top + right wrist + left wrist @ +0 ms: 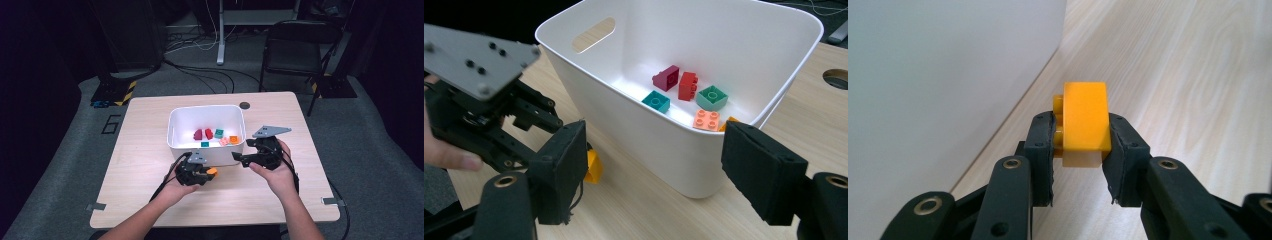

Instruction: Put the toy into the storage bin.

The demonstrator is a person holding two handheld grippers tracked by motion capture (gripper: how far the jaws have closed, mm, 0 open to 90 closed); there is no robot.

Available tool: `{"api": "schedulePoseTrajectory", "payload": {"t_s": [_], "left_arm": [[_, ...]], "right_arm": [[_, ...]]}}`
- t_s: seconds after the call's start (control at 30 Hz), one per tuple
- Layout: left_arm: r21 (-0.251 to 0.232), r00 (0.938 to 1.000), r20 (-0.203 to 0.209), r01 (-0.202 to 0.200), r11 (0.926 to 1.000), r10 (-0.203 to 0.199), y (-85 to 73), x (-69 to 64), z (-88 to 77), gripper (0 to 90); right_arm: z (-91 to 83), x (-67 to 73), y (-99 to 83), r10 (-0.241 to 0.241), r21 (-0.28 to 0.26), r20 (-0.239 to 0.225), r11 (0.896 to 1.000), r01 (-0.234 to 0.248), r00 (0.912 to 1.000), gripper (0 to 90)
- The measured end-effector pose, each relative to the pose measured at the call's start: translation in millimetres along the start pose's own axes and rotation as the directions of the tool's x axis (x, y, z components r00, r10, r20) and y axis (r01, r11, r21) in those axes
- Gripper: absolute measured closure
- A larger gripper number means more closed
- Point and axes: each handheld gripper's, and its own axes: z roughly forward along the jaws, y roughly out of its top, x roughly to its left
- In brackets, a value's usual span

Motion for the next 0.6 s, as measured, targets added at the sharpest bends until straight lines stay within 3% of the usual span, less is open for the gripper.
{"api": "schedulePoseTrajectory", "payload": {"t_s": [0.3,0.6], "left_arm": [[-0.041,0.9996,0.017,-0.022,0.9989,0.023,29.1,-1.2,-35.2,67.2],[-0.093,0.9997,0.009,-0.023,0.9954,0.024,66.0,17.0,-73.8,67.1]], "right_arm": [[-1.6,-0.8,0.4,-0.001,-0.006,0.007,1.0,0.001,1.0,25.8],[-1.7,-0.6,0.4,0.0,-0.005,0.007,1.0,0.0,1.0,25.8]]}}
